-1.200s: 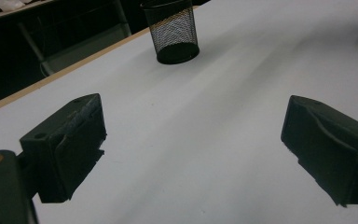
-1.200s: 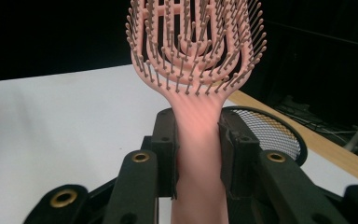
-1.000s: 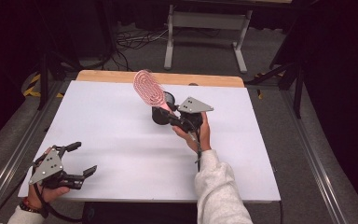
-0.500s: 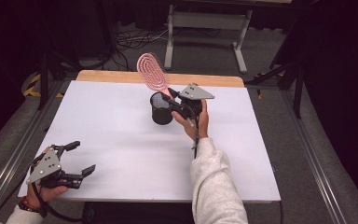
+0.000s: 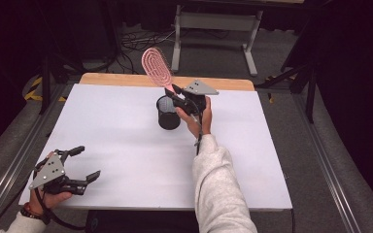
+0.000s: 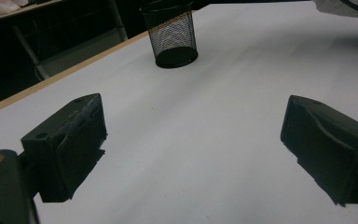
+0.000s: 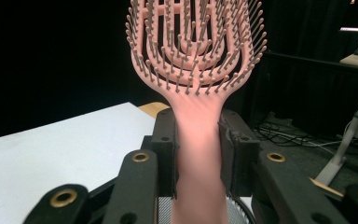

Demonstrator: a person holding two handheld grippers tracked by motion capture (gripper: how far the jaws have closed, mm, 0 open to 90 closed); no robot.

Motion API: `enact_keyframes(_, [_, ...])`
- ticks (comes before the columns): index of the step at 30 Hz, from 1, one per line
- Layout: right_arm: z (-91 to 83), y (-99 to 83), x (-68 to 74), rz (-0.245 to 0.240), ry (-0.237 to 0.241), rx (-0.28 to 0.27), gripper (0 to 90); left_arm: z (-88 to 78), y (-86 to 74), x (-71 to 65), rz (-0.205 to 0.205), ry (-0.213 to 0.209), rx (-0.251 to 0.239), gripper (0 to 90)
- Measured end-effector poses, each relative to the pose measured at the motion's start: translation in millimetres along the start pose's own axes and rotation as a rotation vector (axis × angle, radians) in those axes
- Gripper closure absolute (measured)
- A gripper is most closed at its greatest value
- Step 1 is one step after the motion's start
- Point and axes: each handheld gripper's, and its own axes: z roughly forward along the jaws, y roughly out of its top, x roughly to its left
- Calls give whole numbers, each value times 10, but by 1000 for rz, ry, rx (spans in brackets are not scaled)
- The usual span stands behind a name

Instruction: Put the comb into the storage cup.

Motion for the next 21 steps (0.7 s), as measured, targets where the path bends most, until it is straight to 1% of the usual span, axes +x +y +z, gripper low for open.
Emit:
enact_keyframes(2, [37, 34, -19, -5, 6, 4, 702, -1, -4, -1, -3, -5, -2, 78])
enact_keyframes(3, [49, 42, -23, 1, 11, 8, 702, -2, -6, -3, -3, -2, -4, 78])
enact_keyframes(5, [90, 56, -37, 4, 18, -2, 702, -7, -13, 11, 2, -1, -3, 78])
enact_keyframes(7, [140, 70, -43, 11, 25, -7, 702, -9, -25, 18, -16, -7, -7, 78])
enact_keyframes(10, [230, 74, -33, 7, 32, -1, 702, -7, -30, 26, -13, -5, -8, 78])
enact_keyframes(11, [230, 74, -33, 7, 32, -1, 702, -7, -30, 26, -13, -5, -8, 78])
enact_keyframes(12, [313, 61, -22, -3, 34, 13, 702, -4, -34, 22, -19, -5, -9, 78])
enact_keyframes(13, [313, 61, -22, -3, 34, 13, 702, -8, -32, 32, -10, -3, -4, 78])
enact_keyframes(14, [333, 57, -25, -5, 32, 22, 702, -1, -36, 35, -15, -4, -12, 78])
enact_keyframes(16, [396, 38, -30, -1, 38, 21, 702, 2, -39, 46, -5, -6, -6, 78])
enact_keyframes(17, [422, 26, -36, 2, 40, 23, 702, 5, -44, 50, -6, -7, -4, 79])
enact_keyframes(18, [471, -7, -47, 1, 31, 35, 702, 7, -49, 53, -11, -11, -3, 79])
enact_keyframes(21, [508, -46, -68, 12, 31, 43, 702, 8, -56, 59, -11, -17, -4, 79])
